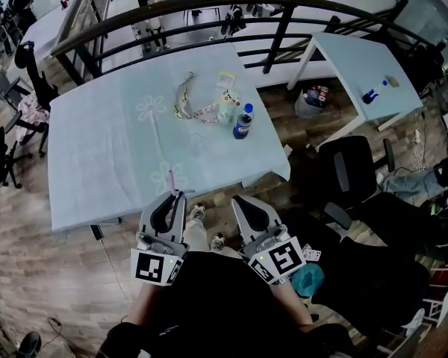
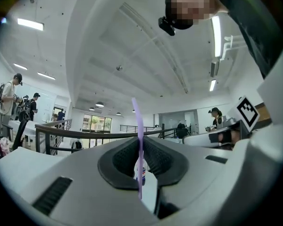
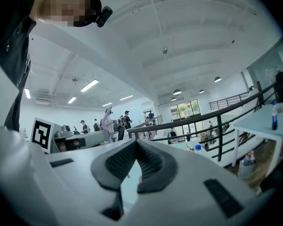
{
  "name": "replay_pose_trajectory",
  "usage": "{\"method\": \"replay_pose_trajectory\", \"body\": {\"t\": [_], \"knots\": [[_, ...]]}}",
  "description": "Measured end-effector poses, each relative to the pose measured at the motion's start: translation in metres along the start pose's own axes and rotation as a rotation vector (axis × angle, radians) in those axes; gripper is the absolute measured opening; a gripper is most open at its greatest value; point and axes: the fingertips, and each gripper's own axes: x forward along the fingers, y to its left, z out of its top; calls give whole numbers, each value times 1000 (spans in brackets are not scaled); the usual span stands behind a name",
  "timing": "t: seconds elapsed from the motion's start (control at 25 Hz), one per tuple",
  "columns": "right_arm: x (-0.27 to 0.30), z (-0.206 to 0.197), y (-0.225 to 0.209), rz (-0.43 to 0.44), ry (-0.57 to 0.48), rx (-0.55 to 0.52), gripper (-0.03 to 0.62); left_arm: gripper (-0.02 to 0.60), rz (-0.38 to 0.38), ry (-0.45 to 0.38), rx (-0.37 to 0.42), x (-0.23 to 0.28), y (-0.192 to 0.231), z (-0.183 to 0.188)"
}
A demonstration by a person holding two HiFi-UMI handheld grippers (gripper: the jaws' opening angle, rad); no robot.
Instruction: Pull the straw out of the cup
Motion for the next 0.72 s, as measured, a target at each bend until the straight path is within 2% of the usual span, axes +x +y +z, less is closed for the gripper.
{"method": "replay_pose_trajectory", "body": {"t": [0.32,0.72], "knots": [[-15,-5,34,75,-7,-16,6,37,64,-34,-12,-57,-12,13],[-24,-11,61,132,6,-55,6,37,109,-85,9,-87,-21,25]]}}
